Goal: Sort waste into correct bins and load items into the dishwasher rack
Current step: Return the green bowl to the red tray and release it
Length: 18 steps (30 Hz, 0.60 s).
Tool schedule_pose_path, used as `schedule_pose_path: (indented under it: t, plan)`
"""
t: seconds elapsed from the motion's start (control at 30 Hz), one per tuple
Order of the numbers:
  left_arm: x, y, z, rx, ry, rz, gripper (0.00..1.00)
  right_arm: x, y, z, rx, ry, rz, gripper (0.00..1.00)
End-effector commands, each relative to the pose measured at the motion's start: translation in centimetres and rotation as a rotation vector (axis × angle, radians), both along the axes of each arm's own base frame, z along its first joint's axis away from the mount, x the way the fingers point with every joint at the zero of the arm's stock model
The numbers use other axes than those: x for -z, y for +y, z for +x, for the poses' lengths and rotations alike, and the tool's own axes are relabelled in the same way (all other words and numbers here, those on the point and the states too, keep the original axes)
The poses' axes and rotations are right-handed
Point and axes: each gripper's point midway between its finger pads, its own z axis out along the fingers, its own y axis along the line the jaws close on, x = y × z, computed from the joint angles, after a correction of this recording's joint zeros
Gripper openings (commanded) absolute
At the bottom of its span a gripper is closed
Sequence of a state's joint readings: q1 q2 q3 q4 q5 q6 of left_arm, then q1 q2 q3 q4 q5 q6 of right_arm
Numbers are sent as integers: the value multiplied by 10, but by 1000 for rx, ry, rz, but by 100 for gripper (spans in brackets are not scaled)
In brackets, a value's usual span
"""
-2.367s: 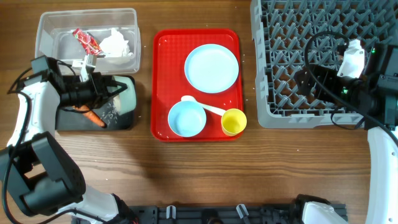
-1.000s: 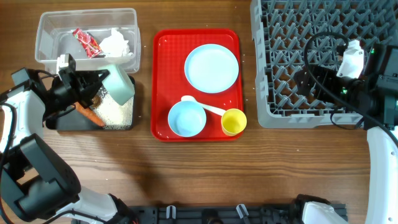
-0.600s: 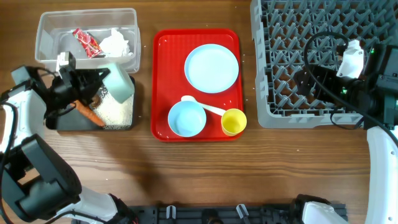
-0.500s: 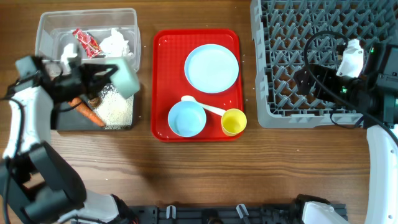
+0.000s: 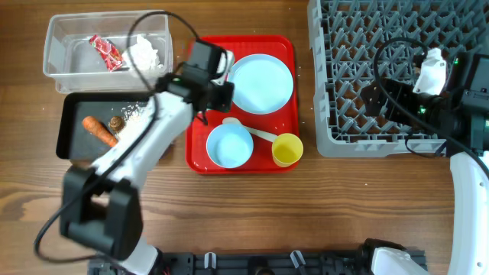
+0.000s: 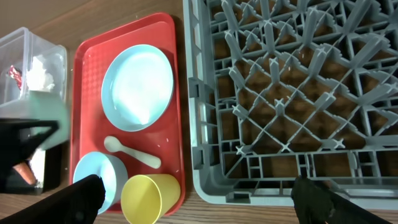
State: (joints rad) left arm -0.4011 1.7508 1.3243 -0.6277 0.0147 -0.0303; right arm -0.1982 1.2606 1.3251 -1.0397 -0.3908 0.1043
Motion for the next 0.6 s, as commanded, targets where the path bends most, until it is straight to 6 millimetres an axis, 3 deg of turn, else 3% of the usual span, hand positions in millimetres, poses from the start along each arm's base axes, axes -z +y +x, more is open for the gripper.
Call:
schedule_pose_path:
  t: [0.0,0.1,0.33,0.4,0.5,0.57]
  plan:
    - [39,8,9,15,18,144,4,9,-2,0,14,30,1,100]
    - [56,8,8,18,52,159,6,10,-2,0,14,33,2,100]
    - [58,8,8,15,59,159,40,12,-3,1,14,43,4,100]
    - [59,9,5,-4,74,152,42,13,-3,1,14,45,4,99]
    - [45,5,2,-9,93,125,48,13,-3,1,14,44,4,100]
    - [13,-3,8,4,75,93,63,12,-3,2,14,38,3,100]
